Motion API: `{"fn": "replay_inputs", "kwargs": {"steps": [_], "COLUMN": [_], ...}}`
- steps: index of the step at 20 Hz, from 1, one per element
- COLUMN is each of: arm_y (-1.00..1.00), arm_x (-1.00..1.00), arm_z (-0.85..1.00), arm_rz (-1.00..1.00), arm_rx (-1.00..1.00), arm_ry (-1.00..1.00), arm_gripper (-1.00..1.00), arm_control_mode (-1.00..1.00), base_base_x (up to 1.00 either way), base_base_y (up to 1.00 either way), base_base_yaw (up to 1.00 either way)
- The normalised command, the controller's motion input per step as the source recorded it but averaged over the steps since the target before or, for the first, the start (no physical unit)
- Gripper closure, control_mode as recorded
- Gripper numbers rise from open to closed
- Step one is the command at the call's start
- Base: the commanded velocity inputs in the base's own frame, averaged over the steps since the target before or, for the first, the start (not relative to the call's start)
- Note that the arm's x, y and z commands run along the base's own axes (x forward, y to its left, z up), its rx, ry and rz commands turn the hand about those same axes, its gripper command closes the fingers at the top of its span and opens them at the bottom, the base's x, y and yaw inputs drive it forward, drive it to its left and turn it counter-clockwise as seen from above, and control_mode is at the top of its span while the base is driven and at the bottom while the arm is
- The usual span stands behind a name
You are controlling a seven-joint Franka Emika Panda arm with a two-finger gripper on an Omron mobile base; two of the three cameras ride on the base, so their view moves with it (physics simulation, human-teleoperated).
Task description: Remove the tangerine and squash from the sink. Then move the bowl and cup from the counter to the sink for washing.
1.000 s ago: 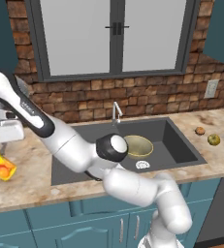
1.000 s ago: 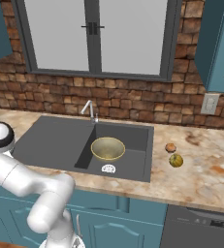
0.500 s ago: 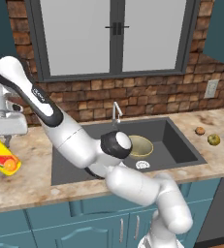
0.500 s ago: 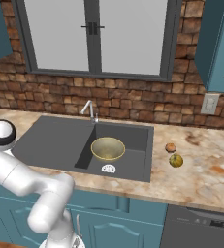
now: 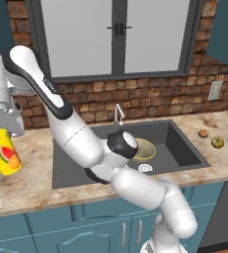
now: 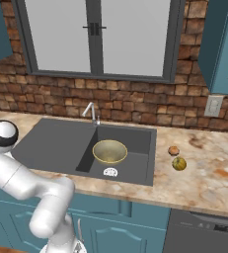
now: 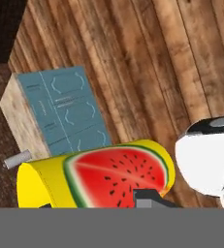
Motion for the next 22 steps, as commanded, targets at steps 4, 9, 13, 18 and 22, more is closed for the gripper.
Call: {"fn": "replay_inputs", "kwargs": {"steps": [4,9,13,18,22], "arm_y": [-0.35,-0.41,-0.37,-0.36,-0.38], "arm_x": [-0.3,-0.33,-0.43,-0.49,-0.5], "arm_z": [0.21,0.18,0.19,0.2,0.16], "arm_rz": [0.26,0.21,0.21,0.19,0.15], "arm_rx": [0.38,0.31,0.38,0.42,0.38], "arm_ry": [0.15,0.14,0.2,0.22,0.25], "arm_gripper": [1.0,1.0,1.0,1.0,1.0], "arm_control_mode": [-1.0,-1.0,-1.0,-1.0,-1.0], "base_base_x": [0.0,0.0,0.0,0.0,0.0], "base_base_y": [0.0,0.0,0.0,0.0,0.0], "base_base_yaw": [0.0,0.0,0.0,0.0,0.0]}}
